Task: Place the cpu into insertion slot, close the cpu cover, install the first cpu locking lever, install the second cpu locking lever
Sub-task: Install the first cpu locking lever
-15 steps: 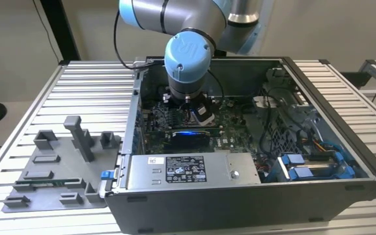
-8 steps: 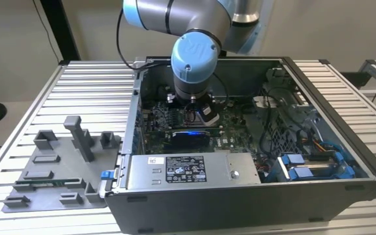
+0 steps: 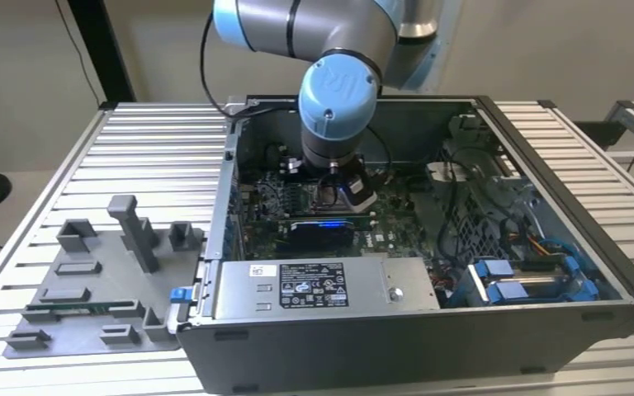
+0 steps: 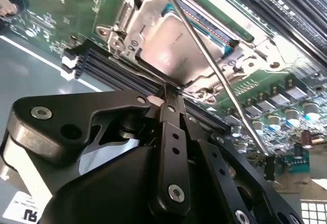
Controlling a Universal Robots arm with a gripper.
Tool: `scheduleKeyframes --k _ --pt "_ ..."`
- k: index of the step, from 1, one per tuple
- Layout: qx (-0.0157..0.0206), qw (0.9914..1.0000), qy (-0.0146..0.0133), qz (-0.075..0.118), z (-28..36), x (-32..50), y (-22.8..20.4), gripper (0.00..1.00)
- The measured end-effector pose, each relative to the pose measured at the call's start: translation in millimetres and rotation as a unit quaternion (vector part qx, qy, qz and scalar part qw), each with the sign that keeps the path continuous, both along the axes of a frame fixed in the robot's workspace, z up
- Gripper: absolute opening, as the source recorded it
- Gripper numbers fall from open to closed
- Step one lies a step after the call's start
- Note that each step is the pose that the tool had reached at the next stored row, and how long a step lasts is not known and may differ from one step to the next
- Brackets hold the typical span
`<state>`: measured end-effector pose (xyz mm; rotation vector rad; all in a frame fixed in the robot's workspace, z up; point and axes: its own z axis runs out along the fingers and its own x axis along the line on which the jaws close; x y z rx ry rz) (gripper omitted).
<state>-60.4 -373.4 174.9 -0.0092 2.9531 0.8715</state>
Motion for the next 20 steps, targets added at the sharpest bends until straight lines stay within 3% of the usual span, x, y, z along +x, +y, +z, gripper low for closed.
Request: scheduleKeyframes --k 4,8,12,17,20 --pt "0.0023 1.00000 0.0000 0.000 0.0 2.9 -0.1 0.00" --pt "0.0127 0.99992 -0.0004 0.000 4.2 1.8 0.4 0.00" --pt "0.0174 0.99985 -0.0001 0.000 11.3 -4.3 0.0 0.00" --pt "0.0190 0.99982 0.0000 0.000 11.5 -22.1 -0.9 0.00" --pt "0.0190 0.99982 -0.0001 0.000 11.5 -25.6 -1.3 0.00"
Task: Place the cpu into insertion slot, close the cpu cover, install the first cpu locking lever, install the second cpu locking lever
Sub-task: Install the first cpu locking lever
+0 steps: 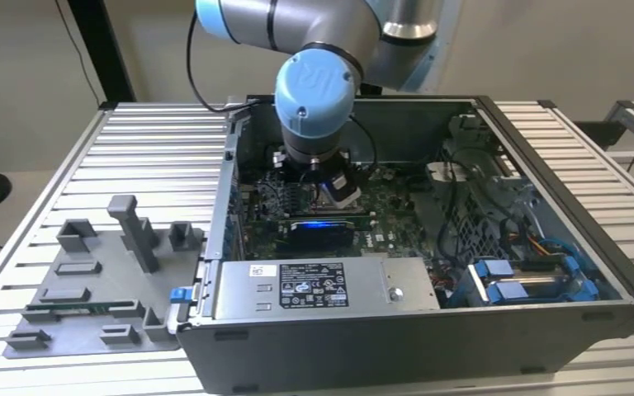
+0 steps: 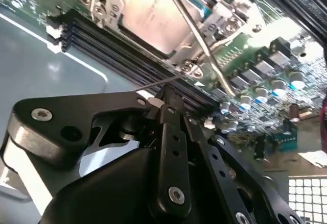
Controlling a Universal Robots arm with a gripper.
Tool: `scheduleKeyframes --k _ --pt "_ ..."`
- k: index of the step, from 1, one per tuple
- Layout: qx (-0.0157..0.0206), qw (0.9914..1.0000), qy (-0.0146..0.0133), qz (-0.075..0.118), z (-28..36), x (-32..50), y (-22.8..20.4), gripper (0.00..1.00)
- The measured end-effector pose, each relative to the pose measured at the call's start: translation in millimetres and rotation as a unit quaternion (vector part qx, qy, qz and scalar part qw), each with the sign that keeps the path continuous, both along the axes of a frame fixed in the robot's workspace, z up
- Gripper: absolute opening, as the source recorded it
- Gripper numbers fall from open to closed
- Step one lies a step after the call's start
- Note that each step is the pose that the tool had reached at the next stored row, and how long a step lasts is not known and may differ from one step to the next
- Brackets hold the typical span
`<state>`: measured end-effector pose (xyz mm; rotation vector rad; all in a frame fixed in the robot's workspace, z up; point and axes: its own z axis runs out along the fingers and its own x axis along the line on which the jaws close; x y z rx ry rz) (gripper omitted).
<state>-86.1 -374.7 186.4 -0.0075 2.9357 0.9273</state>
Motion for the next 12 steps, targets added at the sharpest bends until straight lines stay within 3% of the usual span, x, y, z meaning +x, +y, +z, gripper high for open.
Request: scheduleKeyframes --k 6,12 --pt "0.0001 1.00000 0.0000 0.000 -0.1 -0.8 -3.9 0.00" --pt "-0.0007 1.00000 0.0007 0.000 -2.0 -0.3 -4.0 0.00"
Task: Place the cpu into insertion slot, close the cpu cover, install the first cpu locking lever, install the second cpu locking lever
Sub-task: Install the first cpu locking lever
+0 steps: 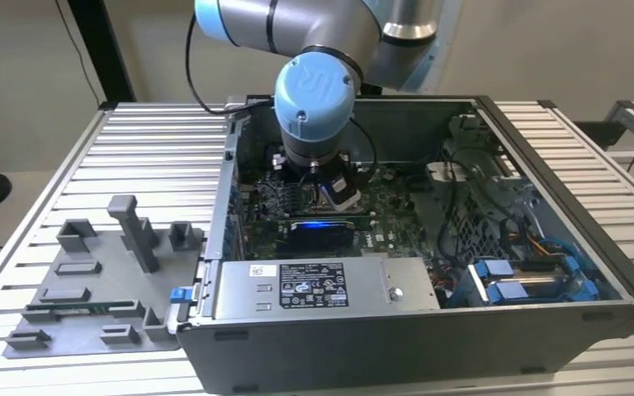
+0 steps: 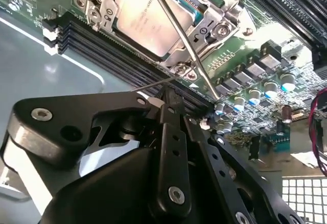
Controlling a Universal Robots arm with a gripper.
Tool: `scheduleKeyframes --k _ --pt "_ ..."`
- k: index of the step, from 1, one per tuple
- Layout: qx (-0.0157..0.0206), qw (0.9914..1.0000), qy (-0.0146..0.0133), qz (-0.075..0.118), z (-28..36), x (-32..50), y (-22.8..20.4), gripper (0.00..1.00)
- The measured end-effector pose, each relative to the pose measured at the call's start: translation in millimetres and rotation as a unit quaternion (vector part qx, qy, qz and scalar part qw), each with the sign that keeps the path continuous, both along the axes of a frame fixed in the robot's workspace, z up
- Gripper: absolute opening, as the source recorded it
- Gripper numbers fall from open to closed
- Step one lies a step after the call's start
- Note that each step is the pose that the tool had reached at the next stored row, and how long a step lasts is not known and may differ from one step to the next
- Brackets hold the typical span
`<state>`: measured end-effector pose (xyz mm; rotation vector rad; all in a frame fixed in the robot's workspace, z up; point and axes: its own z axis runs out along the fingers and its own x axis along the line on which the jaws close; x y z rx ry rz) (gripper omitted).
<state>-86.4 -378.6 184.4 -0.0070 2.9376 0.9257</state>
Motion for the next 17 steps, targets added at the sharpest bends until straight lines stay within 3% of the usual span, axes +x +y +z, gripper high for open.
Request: scheduleKeyframes --k 8,17 --pt "-0.0038 0.99999 0.0023 0.000 -2.0 4.2 0.6 0.00" --pt "-0.0041 0.99999 0.0024 0.000 -3.5 12.8 1.8 0.00"
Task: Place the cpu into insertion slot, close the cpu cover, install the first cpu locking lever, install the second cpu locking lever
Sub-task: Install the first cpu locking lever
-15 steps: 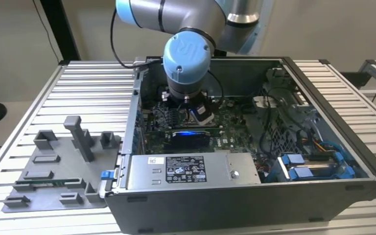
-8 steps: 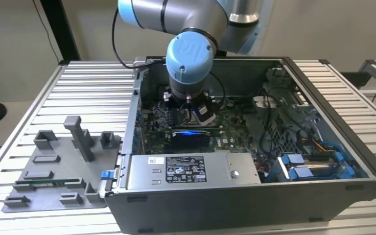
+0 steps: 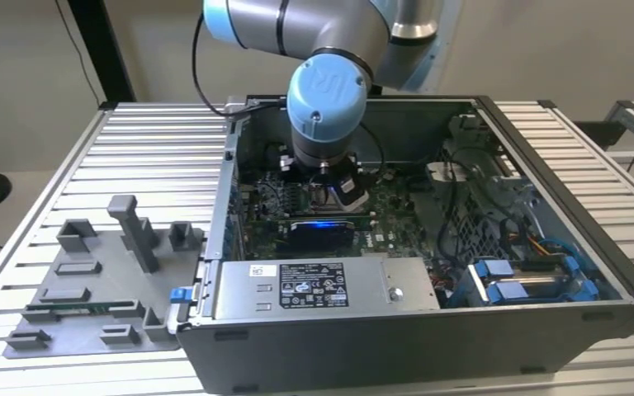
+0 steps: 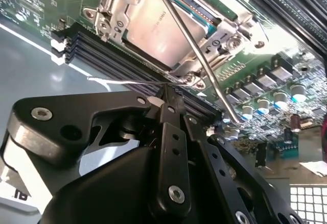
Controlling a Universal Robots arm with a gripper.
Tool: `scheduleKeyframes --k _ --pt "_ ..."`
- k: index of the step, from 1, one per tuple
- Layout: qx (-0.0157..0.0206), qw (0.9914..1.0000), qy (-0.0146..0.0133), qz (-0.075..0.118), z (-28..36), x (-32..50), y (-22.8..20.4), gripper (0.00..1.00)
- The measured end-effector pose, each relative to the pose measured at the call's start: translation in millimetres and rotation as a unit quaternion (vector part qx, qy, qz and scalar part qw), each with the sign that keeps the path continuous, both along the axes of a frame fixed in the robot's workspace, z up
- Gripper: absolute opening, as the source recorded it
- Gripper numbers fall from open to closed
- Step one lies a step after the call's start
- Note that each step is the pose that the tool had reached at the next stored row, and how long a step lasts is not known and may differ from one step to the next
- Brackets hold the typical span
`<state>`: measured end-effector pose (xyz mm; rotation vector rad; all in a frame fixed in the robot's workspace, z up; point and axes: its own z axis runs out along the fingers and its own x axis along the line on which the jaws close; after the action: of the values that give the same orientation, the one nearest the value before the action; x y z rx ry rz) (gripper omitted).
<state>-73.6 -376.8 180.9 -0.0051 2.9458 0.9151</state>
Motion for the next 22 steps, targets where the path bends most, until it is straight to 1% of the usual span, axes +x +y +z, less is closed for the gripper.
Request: scheduleKeyframes --k 5,9,22 --pt "-0.0002 1.00000 0.0001 0.000 -1.1 5.2 0.3 0.00" --pt "0.0002 1.00000 -0.0001 0.000 -1.8 8.4 2.9 0.00" --pt "0.0000 1.00000 -0.0001 0.000 -4.5 12.5 2.4 0.00"
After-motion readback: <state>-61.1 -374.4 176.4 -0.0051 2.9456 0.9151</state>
